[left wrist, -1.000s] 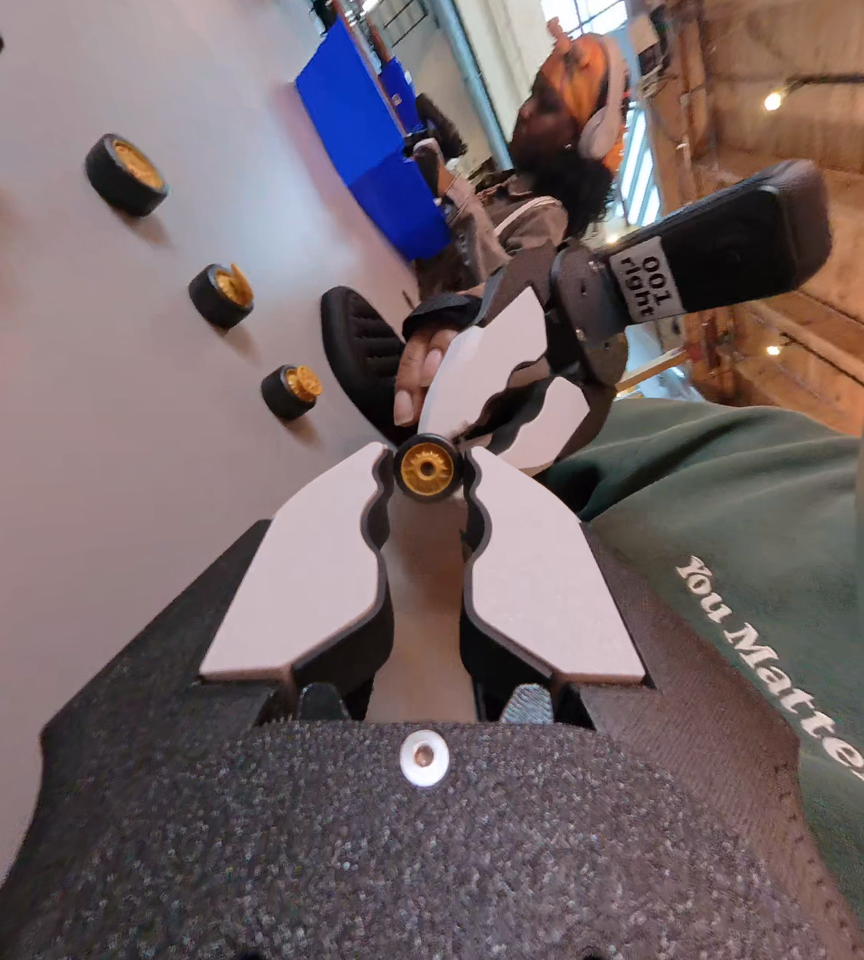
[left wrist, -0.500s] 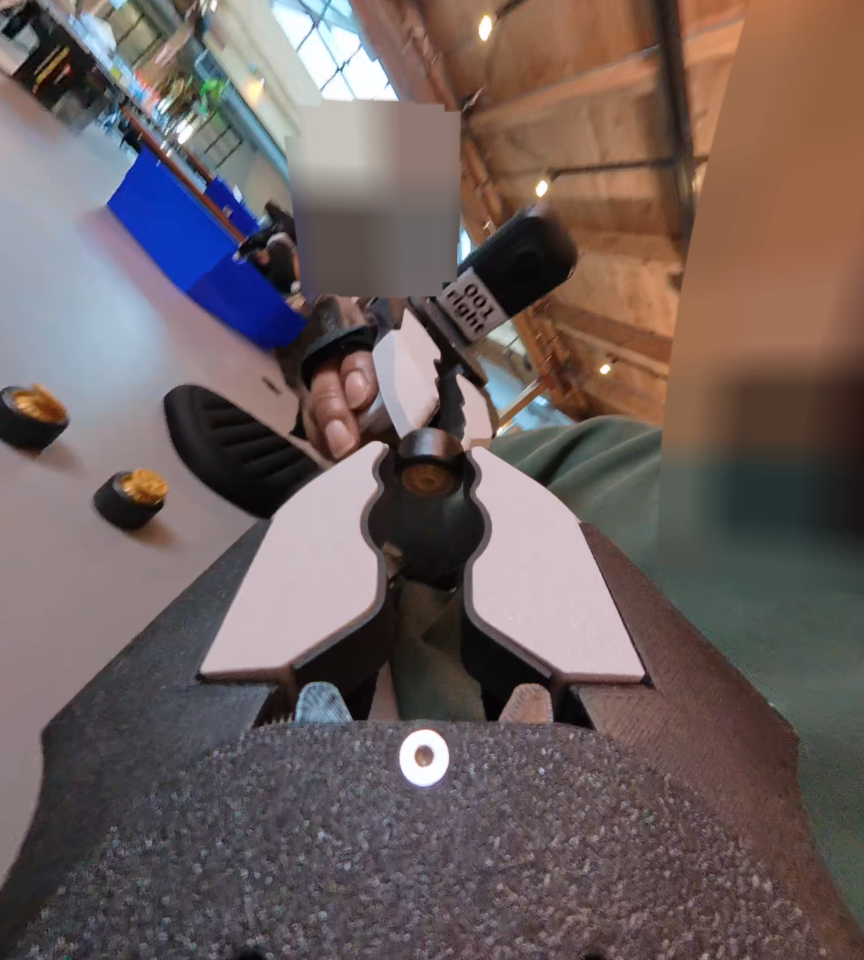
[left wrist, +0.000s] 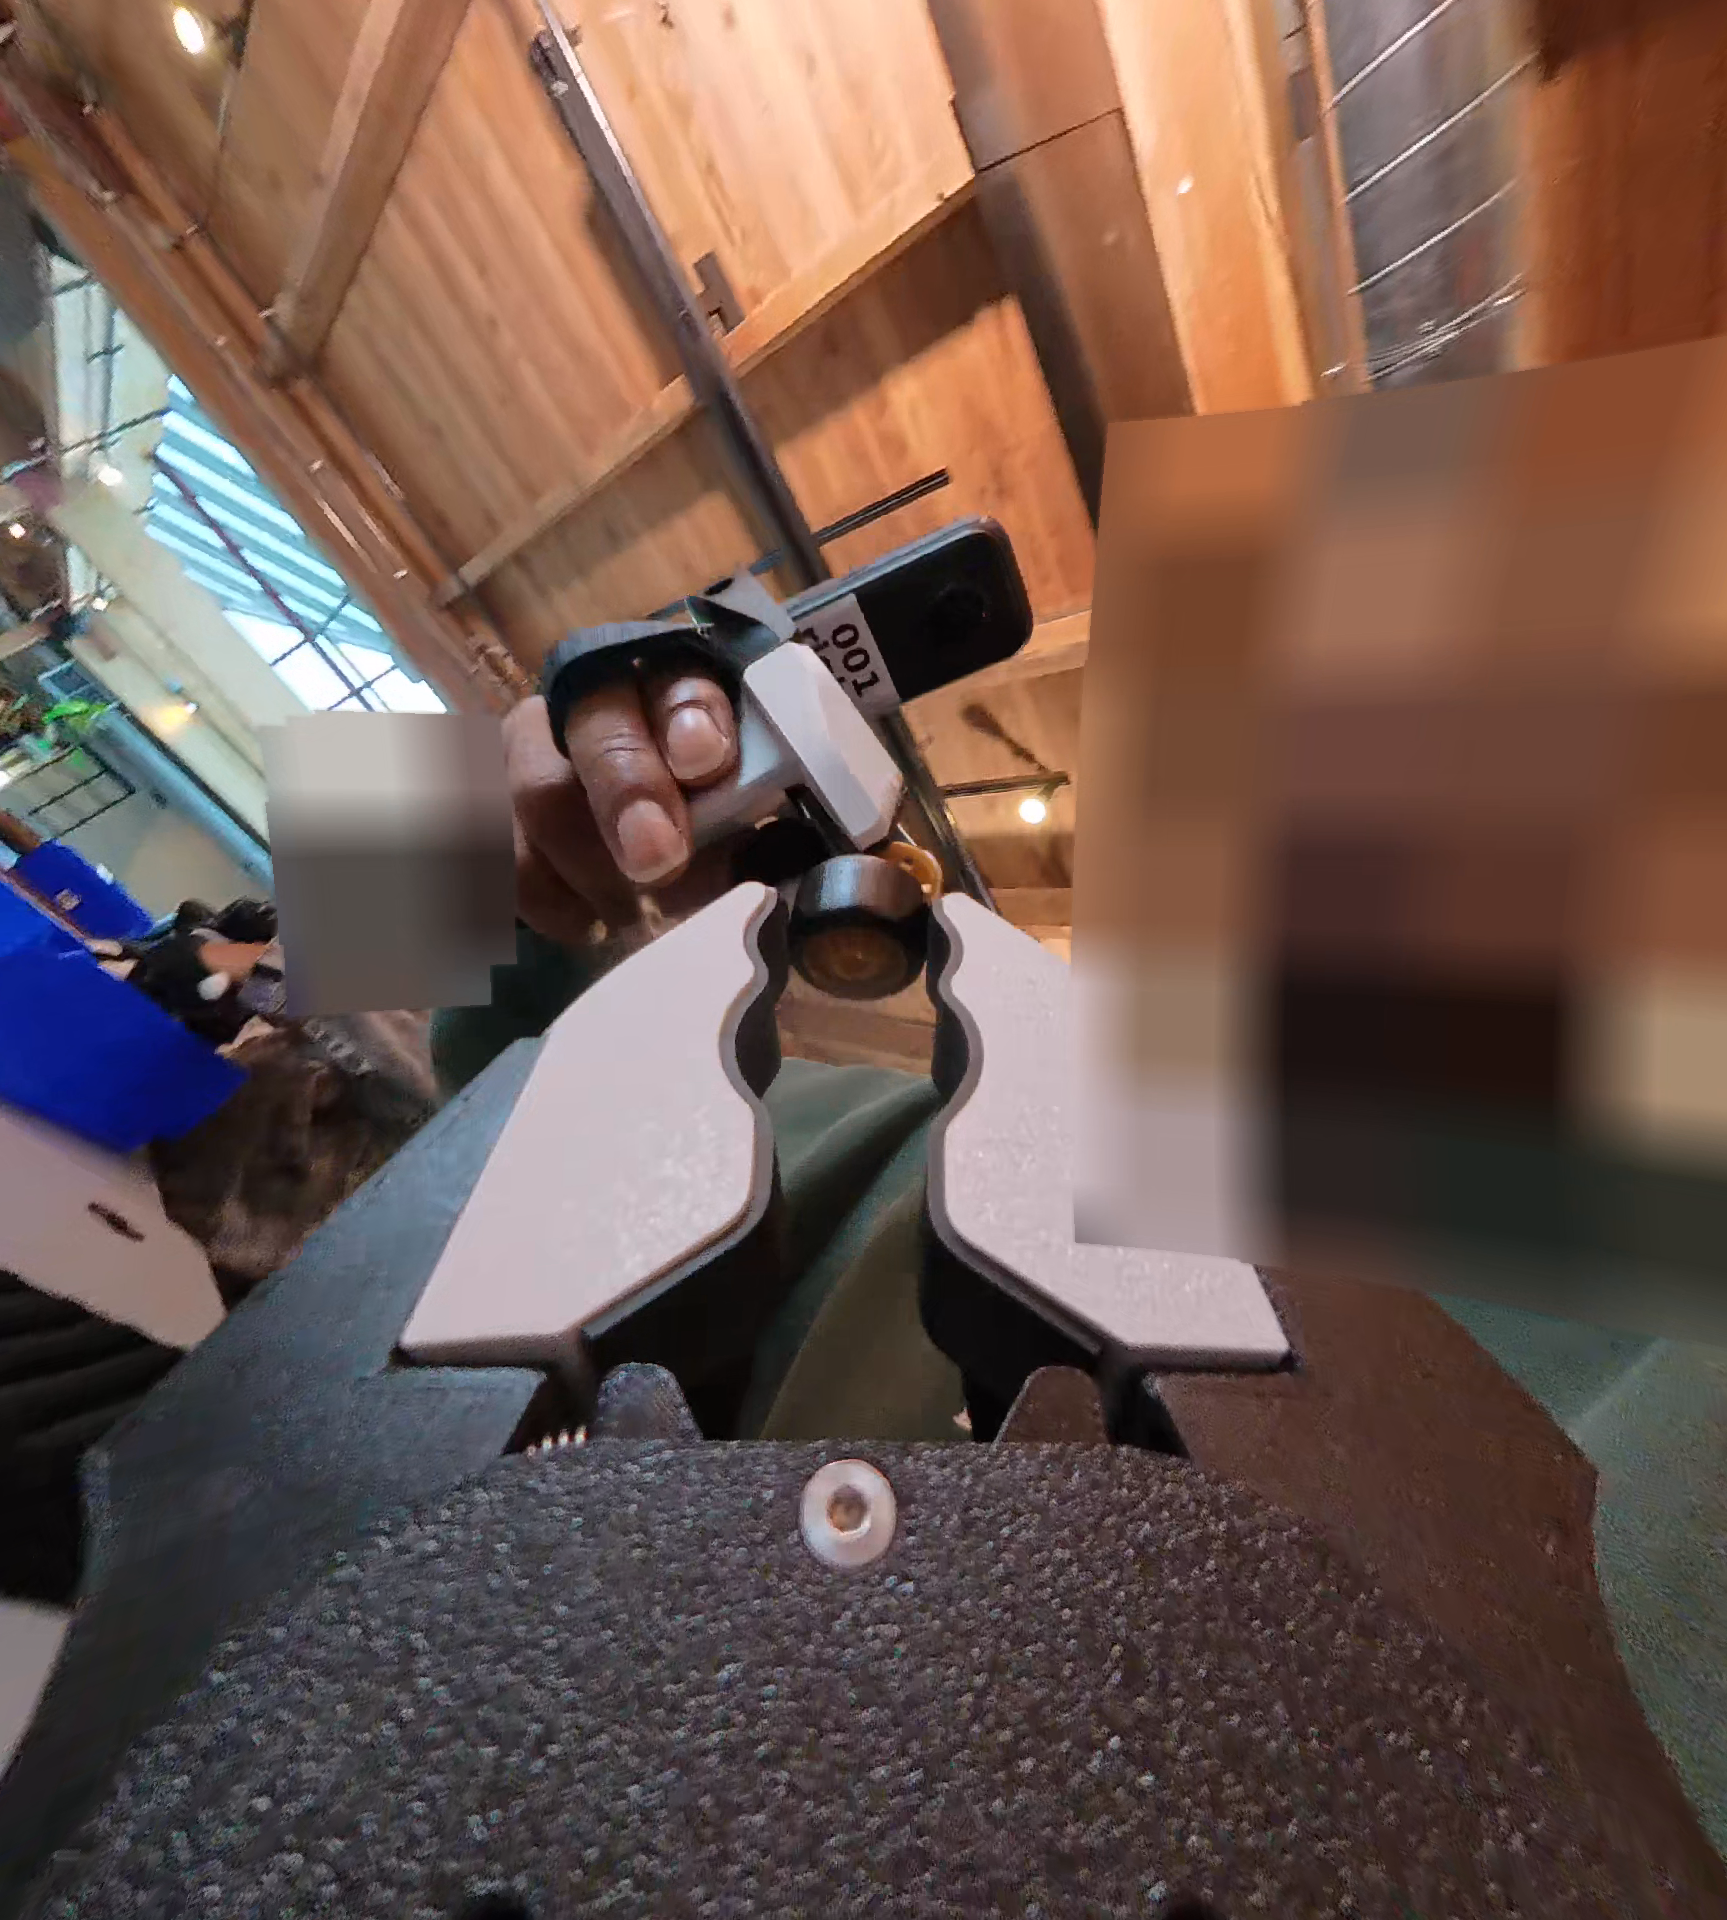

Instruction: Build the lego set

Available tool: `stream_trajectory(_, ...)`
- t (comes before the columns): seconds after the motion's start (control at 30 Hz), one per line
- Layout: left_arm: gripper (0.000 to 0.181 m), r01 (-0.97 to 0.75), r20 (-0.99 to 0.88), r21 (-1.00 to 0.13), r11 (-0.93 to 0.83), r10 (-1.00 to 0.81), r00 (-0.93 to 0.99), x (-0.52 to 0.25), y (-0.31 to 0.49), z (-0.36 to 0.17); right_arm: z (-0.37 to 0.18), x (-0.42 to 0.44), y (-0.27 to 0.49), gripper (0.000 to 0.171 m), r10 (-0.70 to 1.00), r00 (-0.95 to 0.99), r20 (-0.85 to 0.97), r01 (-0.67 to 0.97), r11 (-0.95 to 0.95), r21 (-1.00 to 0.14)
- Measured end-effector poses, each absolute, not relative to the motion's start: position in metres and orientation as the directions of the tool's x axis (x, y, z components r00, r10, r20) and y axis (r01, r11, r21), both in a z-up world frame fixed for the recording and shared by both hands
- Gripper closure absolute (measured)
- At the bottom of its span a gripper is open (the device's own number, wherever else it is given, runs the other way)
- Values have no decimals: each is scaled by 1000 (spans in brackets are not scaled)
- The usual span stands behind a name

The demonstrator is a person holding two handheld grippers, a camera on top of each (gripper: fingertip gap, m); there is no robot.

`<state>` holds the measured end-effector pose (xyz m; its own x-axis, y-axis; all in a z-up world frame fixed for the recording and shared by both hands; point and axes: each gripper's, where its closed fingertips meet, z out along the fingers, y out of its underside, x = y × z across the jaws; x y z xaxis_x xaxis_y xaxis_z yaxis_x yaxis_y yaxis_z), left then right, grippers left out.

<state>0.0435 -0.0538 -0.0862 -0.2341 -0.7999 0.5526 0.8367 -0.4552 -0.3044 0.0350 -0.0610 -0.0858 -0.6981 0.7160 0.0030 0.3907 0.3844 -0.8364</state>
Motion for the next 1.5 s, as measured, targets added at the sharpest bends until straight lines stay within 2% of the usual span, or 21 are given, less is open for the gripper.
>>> stream_trajectory(0.2, 156, 873, 460, -281, -398, -855, -241, 44, -67, -75, -78, 36, -74, 152, 655, -753, -63, 450, 443, -776)
stream_trajectory(0.63, 156, 885, 402, -304, -352, -890, -216, 42, -76, -67, -72, 40, -82, 143, 610, -792, -39, 450, 538, -713)
stream_trajectory(0.83, 155, 896, 413, -313, -316, -894, -171, 40, -72, -69, -76, 38, -80, 139, 612, -790, 27, 420, 573, -704)
stream_trajectory(1.2, 156, 903, 395, -429, -9, -901, 178, 27, -68, -60, -62, 24, -80, 133, 596, -784, 171, 286, 591, -754)
stream_trajectory(1.3, 155, 892, 374, -447, 65, -893, 252, 22, -70, -55, -49, 15, -75, 134, 604, -744, 286, 193, 604, -773)
stream_trajectory(1.4, 155, 882, 371, -453, 130, -872, 319, 15, -71, -51, -51, 13, -71, 136, 559, -651, 513, 45, 703, -710)
stream_trajectory(1.5, 155, 853, 374, -486, 190, -837, 399, 11, -70, -47, -49, 11, -75, 137, 534, -443, 720, -133, 756, -641)
